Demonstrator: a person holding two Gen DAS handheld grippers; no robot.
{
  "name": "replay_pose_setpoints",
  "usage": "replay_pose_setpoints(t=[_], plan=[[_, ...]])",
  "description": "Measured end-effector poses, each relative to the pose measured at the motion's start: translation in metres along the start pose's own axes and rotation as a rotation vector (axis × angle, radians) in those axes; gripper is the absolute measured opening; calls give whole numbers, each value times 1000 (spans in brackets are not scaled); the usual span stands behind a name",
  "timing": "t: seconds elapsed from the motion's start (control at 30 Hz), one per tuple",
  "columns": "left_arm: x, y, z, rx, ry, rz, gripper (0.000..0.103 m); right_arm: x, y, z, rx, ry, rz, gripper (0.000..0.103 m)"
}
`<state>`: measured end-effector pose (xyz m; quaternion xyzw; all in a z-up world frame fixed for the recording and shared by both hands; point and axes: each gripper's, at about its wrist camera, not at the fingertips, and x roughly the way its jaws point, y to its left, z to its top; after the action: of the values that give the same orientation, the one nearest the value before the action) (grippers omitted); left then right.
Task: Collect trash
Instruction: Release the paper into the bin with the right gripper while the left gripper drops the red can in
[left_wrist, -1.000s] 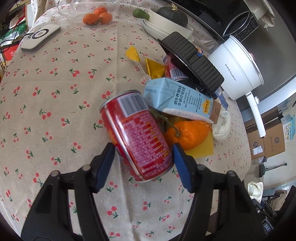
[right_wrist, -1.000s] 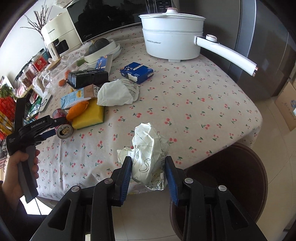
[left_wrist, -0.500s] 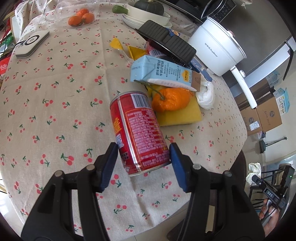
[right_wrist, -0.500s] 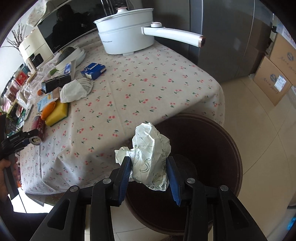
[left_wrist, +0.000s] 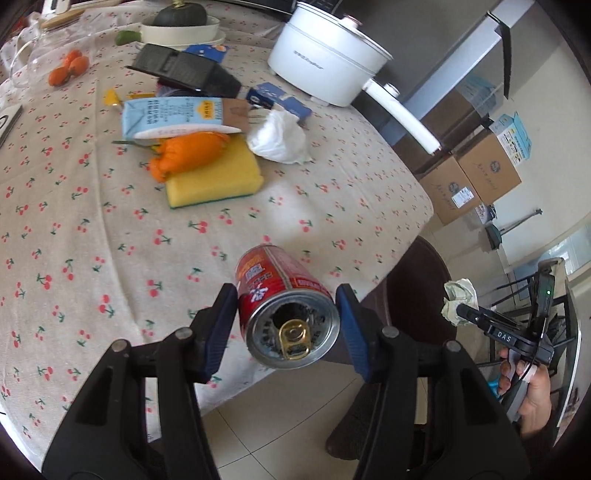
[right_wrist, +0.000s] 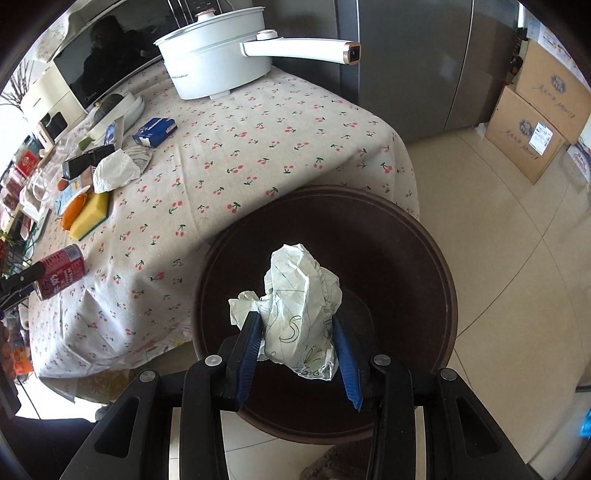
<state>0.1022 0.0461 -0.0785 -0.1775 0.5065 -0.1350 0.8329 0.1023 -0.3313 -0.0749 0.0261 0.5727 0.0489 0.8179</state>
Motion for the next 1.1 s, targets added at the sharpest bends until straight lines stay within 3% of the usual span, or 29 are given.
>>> replay_pose_setpoints(t=[0.27, 0.33, 0.4, 0.6, 0.8, 1.1], plan=[[33, -75, -2, 163, 50, -98, 56, 1, -19, -9, 34, 6, 3, 45], [42, -94, -5, 199, 64, -123, 55, 1, -26, -11, 62, 10, 12, 67], [52, -110, -8, 225, 82, -147, 54, 0, -34, -14, 81, 11, 14, 74], [84, -157, -16, 304, 113, -192, 54, -8, -58, -22, 126, 16, 8, 77], [97, -185, -14, 306, 101, -262, 54, -15, -84, -28, 189, -3, -1, 78], [123, -184, -12, 292, 131, -225, 55, -15, -98, -33, 213, 6, -21, 79]])
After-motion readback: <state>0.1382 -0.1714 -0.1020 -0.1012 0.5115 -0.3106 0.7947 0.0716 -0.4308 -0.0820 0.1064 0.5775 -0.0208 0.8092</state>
